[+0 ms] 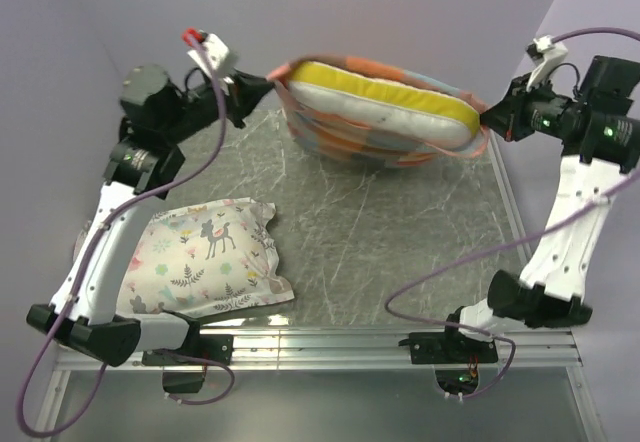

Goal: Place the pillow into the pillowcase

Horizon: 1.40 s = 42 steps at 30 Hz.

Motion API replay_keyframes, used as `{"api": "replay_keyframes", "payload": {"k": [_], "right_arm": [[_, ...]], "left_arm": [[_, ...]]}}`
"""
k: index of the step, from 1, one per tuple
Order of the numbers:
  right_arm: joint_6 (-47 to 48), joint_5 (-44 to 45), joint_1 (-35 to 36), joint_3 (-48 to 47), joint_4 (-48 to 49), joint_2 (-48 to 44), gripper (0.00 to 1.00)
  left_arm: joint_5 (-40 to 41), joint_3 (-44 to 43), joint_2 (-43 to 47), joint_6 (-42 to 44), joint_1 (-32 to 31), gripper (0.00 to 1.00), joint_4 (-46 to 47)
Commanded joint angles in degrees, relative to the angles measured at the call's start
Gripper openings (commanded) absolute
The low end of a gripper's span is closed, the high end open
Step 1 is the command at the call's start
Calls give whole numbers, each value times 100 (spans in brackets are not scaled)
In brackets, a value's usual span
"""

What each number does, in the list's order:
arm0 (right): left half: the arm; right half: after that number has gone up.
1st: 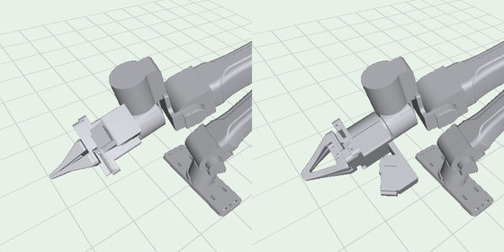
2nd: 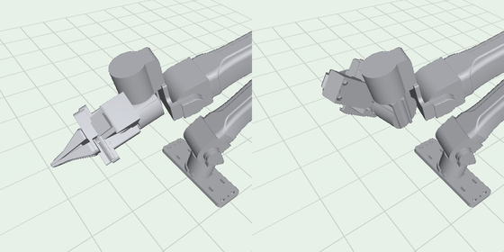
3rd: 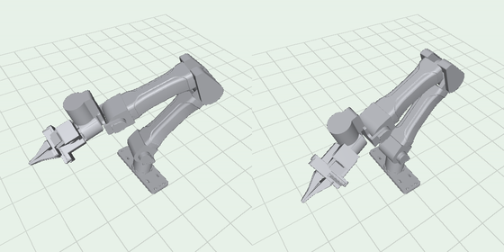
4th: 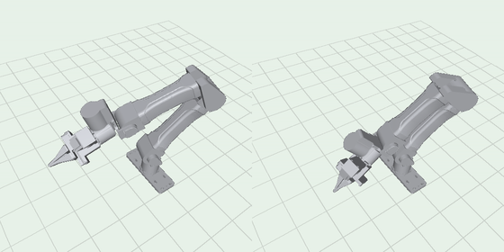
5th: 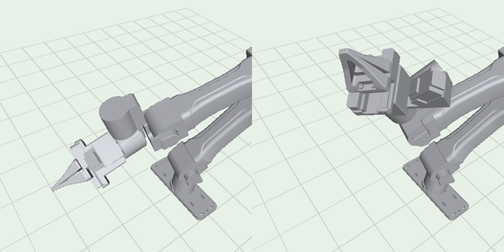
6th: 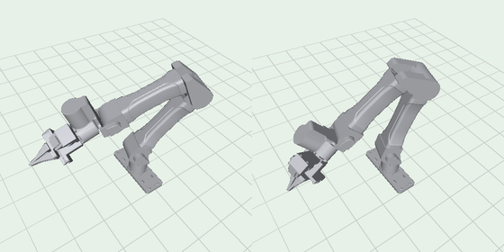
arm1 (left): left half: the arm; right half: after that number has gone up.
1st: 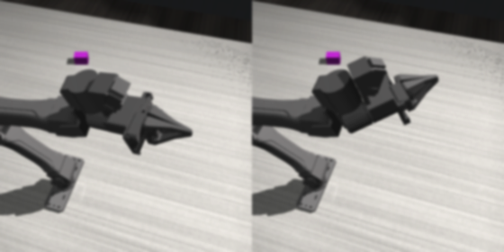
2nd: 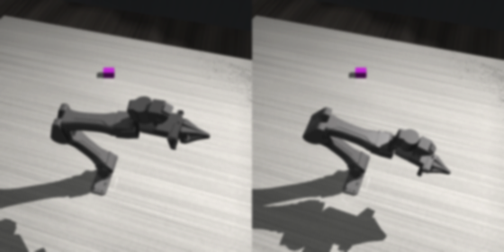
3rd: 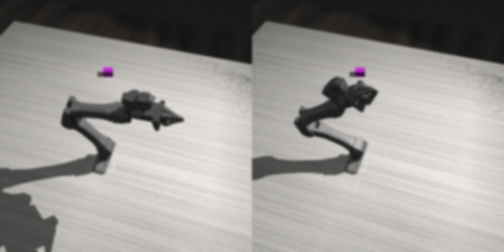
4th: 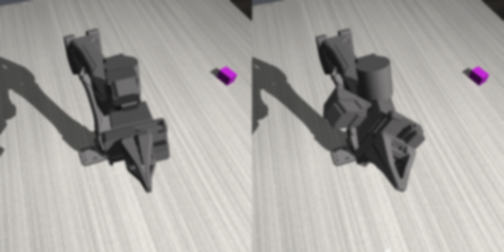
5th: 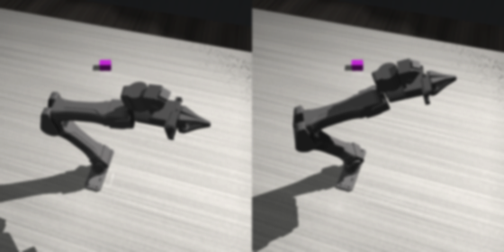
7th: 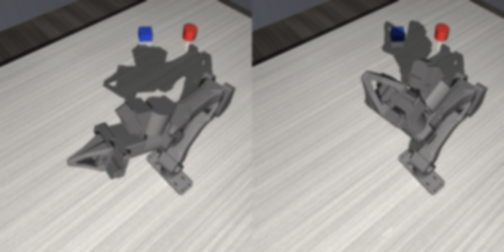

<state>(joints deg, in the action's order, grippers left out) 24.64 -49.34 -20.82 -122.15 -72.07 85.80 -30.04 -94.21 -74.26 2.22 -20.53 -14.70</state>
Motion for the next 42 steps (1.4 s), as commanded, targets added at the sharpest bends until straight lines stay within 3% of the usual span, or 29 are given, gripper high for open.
{"api": "replay_keyframes", "payload": {"k": [1, 3, 6, 7, 8, 10, 11, 13, 14, 17, 19, 20, 22, 24, 25, 26, 27, 28, 30, 31, 32, 34, 36, 37, 39, 40, 42], "right_arm": [[-1763, -339, -167, 242, 1006, -833, 0], [-2974, -566, -570, 289, 2299, -1091, 0], [-3886, -438, -801, 216, 3794, -1565, 0], [-3949, -366, -749, 514, 4128, -2001, 0], [-3993, -200, -592, 1552, 4679, -2232, 0], [-3337, 570, 30, 2315, 4388, -2453, 0], [-3178, 583, 69, 2231, 3890, -2358, 0], [-3543, 383, -375, 1435, 3692, -1999, 0], [-3850, 268, -614, 604, 4031, -1919, 0], [-4686, 337, -1100, -178, 4796, -1838, 0], [-5134, 382, -1091, 389, 5262, -2231, 0], [-5458, 112, -987, 1551, 5978, -2365, 0], [-5330, 205, -941, 1765, 5794, -2149, 0], [-5442, 382, -1457, 5, 5073, -1657, 0], [-5687, 347, -1678, -820, 5350, -1350, 0], [-6168, 242, -1941, -898, 5631, -1320, 0], [-6339, 163, -1943, -690, 5939, -1538, 0], [-6497, -30, -1865, 365, 6612, -1731, 0], [-6490, -40, -1453, 1191, 6681, -1935, 0], [-6429, -49, -1564, 506, 6262, -1787, 0], [-6594, -58, -1774, -93, 6206, -1603, 0], [-6613, 152, -2242, -1201, 6345, -1294, 0], [-6612, 23, -2112, -526, 6975, -1651, 0], [-6630, 65, -1754, 463, 7135, -1732, 0], [-6437, 101, -1768, 203, 6490, -1481, 0], [-6472, -22, -1985, -374, 6260, -1417, 0], [-6481, 100, -2075, -311, 6450, -1767, 0]], "left_arm": [[165, -220, 61, -451, 111, 0, 625], [306, -473, 78, -520, 129, 0, 749], [473, -869, 139, -486, 137, 0, 951], [490, -818, 148, -425, 129, 0, 943], [517, -470, 209, -407, 129, 0, 960], [456, -46, 263, -284, 129, 0, 925], [664, 43, 306, -153, 129, 0, 1116], [754, -533, 185, -378, 207, 0, 1128], [772, -1494, -69, -458, 269, 0, 1005], [921, -2302, -264, -416, 304, 0, 899], [930, -1797, -99, -433, 304, 0, 1065], [808, -1132, 68, -381, 304, 0, 1144], [1198, -959, 140, -283, 313, 0, 1424], [1290, -1886, -79, -283, 558, 0, 1593], [1334, -2247, -176, -301, 707, 0, 1558], [1352, -2607, -272, -405, 752, 0, 1549], [1282, -2628, -282, -485, 787, 0, 1488], [1142, -2507, -204, -520, 788, 0, 1331], [1244, -2014, -81, -529, 788, 0, 1600], [1447, -2126, -150, -590, 831, 0, 1654], [1449, -2745, -211, -513, 840, 0, 1489], [1501, -2919, -195, -486, 841, 0, 1514], [1370, -2752, -203, -363, 841, 0, 1348], [1422, -2560, -229, -345, 841, 0, 1286], [1536, -2462, -212, -459, 841, 0, 1407], [1484, -2435, -107, -537, 841, 0, 1426], [1387, -2426, 16, -679, 841, 0, 1575]]}}
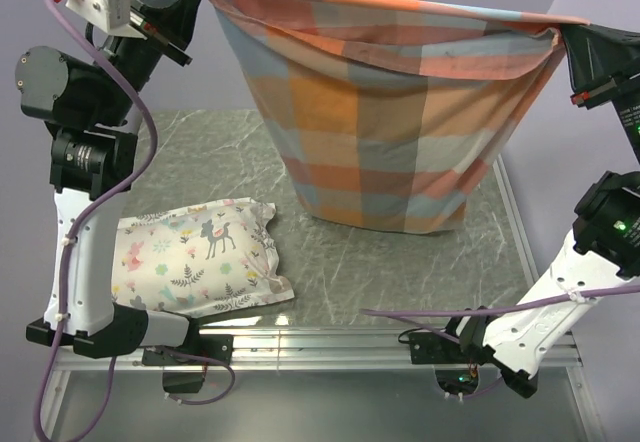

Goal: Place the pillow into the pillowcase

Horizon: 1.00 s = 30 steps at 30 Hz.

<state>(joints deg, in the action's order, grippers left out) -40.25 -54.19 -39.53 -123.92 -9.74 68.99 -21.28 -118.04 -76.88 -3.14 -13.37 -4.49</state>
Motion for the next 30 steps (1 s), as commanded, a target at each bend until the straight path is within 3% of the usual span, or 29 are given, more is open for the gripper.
{"api": "replay_keyframes", "payload": {"k": [1, 5, 12, 16, 18, 21, 25, 26, 30], "right_arm": [[-18, 542, -239, 41, 818, -270, 0], [-35, 690, -240, -44, 1246, -729, 0], [-18, 1472, -240, -133, 1308, -546, 0], [-142, 1350, -65, 727, 1020, -343, 0], [498, 1595, 234, 1410, 571, -325, 0], [1990, 2497, 997, 2499, 8, -474, 0], [3635, 4527, 2035, 3286, -423, -308, 0], [3960, 5306, 2228, 3339, -406, -46, 0], [4700, 6560, 2458, 3270, 94, 702, 2]], "left_arm": [[519, -148, 357, -169, 124, 0, 546], [634, -615, 367, -170, 124, 0, 317], [731, -1291, 7, -117, 124, 0, 704], [538, -592, -238, -196, 124, 0, 967], [335, -178, -336, -354, 124, 0, 1117], [63, 491, -774, -494, 115, 0, 1231], [-104, 791, -1931, -670, 62, 0, 1398], [-122, 695, -2206, -627, 62, 0, 1424], [307, -778, -3927, -294, -34, 0, 1381]]}}
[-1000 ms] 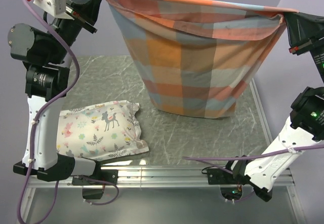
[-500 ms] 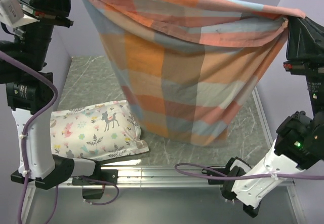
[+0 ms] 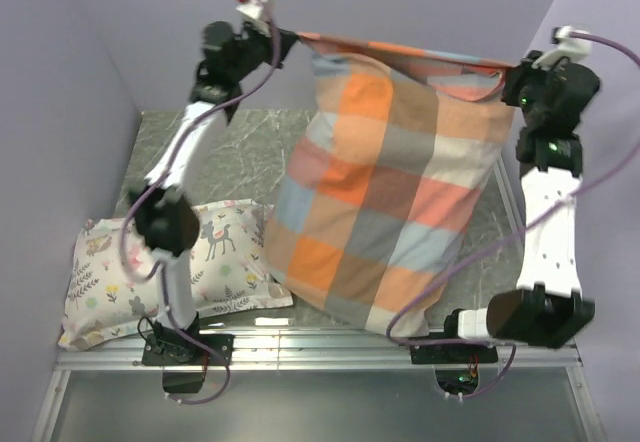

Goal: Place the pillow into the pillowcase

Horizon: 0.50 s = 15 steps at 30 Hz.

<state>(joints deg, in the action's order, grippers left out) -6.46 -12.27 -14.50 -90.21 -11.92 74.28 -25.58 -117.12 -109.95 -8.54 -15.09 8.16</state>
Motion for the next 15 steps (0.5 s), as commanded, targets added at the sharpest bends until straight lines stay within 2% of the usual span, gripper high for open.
{"api": "replay_keyframes", "payload": {"k": [1, 2, 3, 4, 5, 6, 7, 8, 9, 10, 11, 14, 15], "right_arm": [[1714, 2553, 43, -258, 348, 348, 19], [1866, 2694, 96, -486, 235, 707, 40], [1946, 2973, 184, -1106, 34, 876, 67], [1973, 3020, 202, -1495, -620, 1034, 75], [1912, 2985, 211, -1934, -1106, 1323, 85], [1851, 2881, 220, -2739, -1572, 1465, 92], [1746, 2758, 220, -3008, -2307, 1527, 93], [1745, 2556, 228, -3150, -2567, 1502, 93], [1753, 2363, 220, -3038, -2743, 1415, 93], [1858, 1726, 228, -2820, -2884, 1275, 93], [2024, 1345, 229, -2182, -2903, 925, 92], [2569, -307, 298, -1194, -3104, 422, 89], [2666, -433, 421, -713, -3201, 377, 87]], "left_arm": [[1000, -2040, -1555, 325, 138, 0, -224], [1159, -2817, -2078, 404, 138, 6, -602], [1326, -3512, -2509, 475, 138, 38, -797], [1476, -4120, -2844, 658, 138, 58, -1068], [1660, -3917, -2708, 791, 138, 83, -1202], [1758, -3384, -2385, 1027, 129, 99, -1055], [1906, -1743, -1451, 1212, 138, 99, -662], [2021, -970, -998, 1301, 147, 99, -119], [1944, -414, -636, 1389, 164, 99, -113], [1900, 123, -172, 1451, 173, 99, -313], [1873, 198, -28, 1382, 165, 99, -1090], [1453, 356, 298, 986, 164, 99, -2376], [816, 644, 377, 916, 164, 99, -3016]]}}
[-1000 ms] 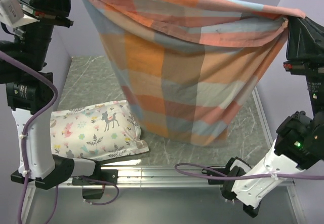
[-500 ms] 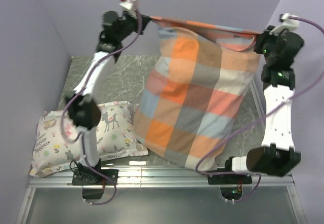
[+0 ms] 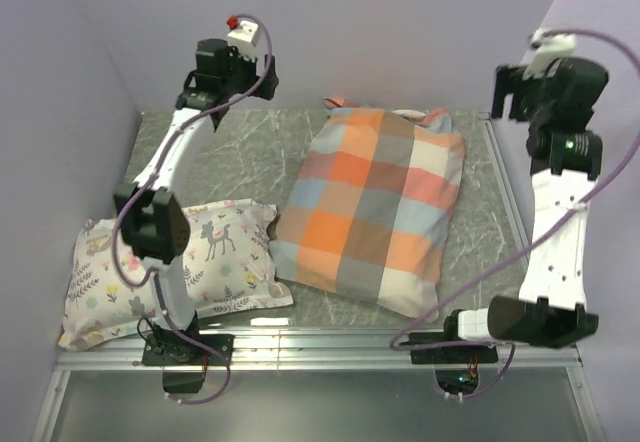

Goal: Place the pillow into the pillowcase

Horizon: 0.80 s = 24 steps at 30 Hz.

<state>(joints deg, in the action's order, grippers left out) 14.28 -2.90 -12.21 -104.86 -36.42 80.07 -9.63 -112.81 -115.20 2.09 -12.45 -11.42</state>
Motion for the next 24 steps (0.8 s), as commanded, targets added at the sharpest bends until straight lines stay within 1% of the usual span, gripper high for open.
{"api": "replay_keyframes", "payload": {"k": [1, 2, 3, 4, 5, 6, 8, 9, 11, 12, 14, 16, 17, 19, 20, 22, 23, 24], "right_arm": [[845, -1641, 401, 930, -1057, -185, 85], [918, -1644, 525, 1089, -1190, -81, 82], [910, -1592, 613, 1412, -1235, -19, 78], [1005, -1643, 675, 1563, -1401, 43, 75], [1024, -1696, 754, 1704, -1455, 183, 70], [1024, -1740, 798, 2010, -1481, 219, 68], [1304, -1820, 939, 2346, -1639, 263, 66], [1349, -1689, 1122, 2782, -1596, 237, 64], [1586, -1548, 1351, 3233, -1456, 184, 64], [1630, -1347, 1561, 3626, -1351, 184, 64], [1736, -1214, 1791, 4015, -1297, 411, 63], [1692, -1178, 2072, 4157, -1314, 631, 62], [1692, -1196, 2160, 4210, -1358, 885, 61], [1657, -1265, 2389, 4289, -1490, 1245, 59], [1657, -1318, 2451, 4324, -1551, 1361, 58], [1596, -1589, 2574, 4342, -1683, 1580, 56], [1569, -1704, 2626, 4377, -1727, 1625, 55], [1534, -1810, 2670, 4404, -1754, 1634, 55]], "left_arm": [[-1065, 425, 1077, -373, -117, 99, -1360], [-1241, 671, 1174, -506, -152, 99, -1546], [-1382, 960, 1288, -629, -196, 99, -1669], [-1619, 1546, 1507, -787, -301, 99, -1836], [-1691, 1856, 1639, -832, -372, 99, -1837], [-1726, 2382, 1763, -850, -512, 99, -1829], [-1709, 2711, 2062, -798, -627, 99, -1898], [-1753, 2817, 2115, -841, -645, 99, -1942], [-1841, 3037, 2212, -877, -636, 99, -2222], [-1876, 3185, 2229, -885, -636, 99, -2285], [-2016, 3309, 2239, -842, -645, 99, -2521], [-2104, 3529, 2169, -833, -706, 99, -2628], [-2192, 3599, 2125, -833, -750, 99, -2707], [-2289, 3819, 1914, -850, -996, 99, -2664], [-2394, 3898, 1809, -859, -1092, 97, -2464], [-2517, 3917, 1221, -946, -1295, 91, -2226], [-2587, 3821, 941, -964, -1313, 81, -2111], [-2614, 3393, 624, -1008, -1322, 76, -1997]]}}
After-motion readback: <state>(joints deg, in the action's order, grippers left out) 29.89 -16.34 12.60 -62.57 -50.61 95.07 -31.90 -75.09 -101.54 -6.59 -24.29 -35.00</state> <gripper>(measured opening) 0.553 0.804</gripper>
